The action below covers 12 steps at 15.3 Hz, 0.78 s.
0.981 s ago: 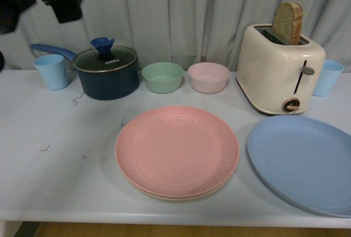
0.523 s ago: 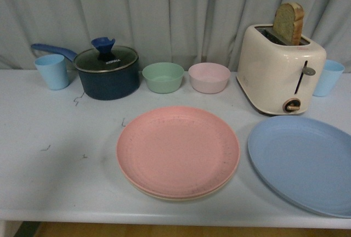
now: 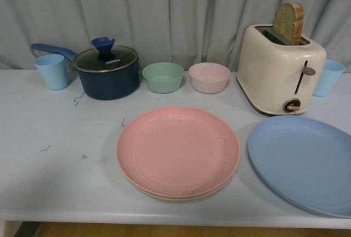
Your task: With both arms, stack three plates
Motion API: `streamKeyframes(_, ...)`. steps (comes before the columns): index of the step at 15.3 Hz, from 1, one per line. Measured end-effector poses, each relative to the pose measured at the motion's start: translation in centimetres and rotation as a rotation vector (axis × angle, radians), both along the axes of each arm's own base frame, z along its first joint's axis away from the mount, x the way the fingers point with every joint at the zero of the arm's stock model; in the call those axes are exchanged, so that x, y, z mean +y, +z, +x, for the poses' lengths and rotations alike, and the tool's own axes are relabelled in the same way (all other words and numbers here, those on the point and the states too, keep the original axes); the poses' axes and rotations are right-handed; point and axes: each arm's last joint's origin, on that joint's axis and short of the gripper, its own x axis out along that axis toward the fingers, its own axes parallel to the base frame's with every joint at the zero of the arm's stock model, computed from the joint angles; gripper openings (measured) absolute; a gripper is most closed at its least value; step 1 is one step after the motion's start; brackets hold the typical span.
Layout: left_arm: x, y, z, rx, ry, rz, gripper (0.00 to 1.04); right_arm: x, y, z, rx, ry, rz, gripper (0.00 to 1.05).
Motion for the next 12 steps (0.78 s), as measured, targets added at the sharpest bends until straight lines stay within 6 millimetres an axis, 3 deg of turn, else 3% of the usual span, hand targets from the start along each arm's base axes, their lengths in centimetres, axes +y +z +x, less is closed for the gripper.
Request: streamKeyframes(12, 0.0, 1.1, -3.7, -0.043, 0.0, 0.0, 0.02, 0.0, 0.0, 0.0, 0.0, 0.0, 0.0, 0.98)
